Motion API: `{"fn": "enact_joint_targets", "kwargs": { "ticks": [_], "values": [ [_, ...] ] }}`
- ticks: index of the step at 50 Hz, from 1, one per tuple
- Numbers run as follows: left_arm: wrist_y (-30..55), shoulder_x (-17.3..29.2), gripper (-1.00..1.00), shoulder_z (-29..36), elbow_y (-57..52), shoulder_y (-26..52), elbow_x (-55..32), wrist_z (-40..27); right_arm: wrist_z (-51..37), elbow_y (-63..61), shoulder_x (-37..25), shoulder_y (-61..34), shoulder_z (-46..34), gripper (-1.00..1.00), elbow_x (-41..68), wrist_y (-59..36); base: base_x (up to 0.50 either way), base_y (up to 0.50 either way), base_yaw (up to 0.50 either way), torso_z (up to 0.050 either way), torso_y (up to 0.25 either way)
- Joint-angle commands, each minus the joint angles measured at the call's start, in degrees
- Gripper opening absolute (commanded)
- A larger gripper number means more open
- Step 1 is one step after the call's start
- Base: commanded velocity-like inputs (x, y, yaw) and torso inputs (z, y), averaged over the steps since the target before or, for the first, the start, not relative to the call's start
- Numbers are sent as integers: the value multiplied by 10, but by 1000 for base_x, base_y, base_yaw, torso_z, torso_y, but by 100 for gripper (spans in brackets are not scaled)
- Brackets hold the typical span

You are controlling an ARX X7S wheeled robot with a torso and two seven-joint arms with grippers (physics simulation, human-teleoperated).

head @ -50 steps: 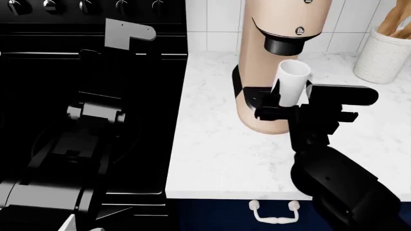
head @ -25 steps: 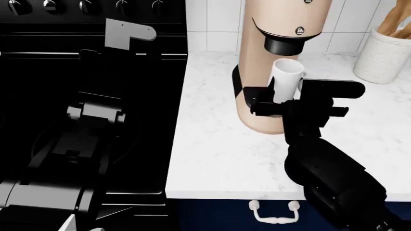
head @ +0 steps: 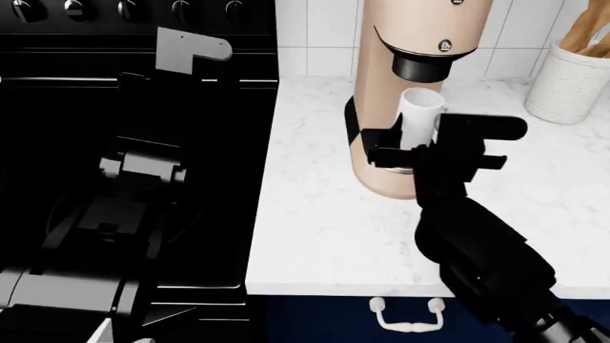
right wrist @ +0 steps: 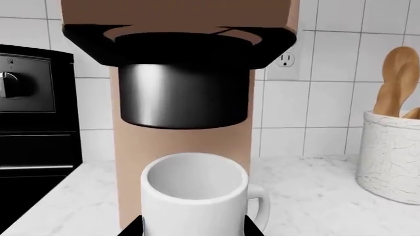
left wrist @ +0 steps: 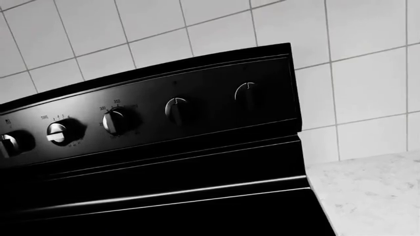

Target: Pick the mug from the cabinet, place it under the coffee machine dispenser, and press the start button.

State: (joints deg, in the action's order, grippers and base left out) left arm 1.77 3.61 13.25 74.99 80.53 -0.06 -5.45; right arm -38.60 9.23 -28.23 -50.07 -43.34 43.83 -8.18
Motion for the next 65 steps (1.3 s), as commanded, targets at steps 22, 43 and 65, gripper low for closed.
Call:
{"fn": "enact_joint_targets", "kwargs": {
  "ticks": [22,43,65],
  "values": [
    [-1,0,100,0,0,0,0,1,30,97,49,-28,-2,-100,-39,22,0,0,0,0,0],
    [-3,0,100,0,0,-1,0,0,46,159,70,-24,-3,-100,-51,50,0,0,0,0,0],
    [-4,0,100,1,0,0,0,0,59,221,97,-30,0,-100,-63,85,0,0,0,0,0]
  ]
}}
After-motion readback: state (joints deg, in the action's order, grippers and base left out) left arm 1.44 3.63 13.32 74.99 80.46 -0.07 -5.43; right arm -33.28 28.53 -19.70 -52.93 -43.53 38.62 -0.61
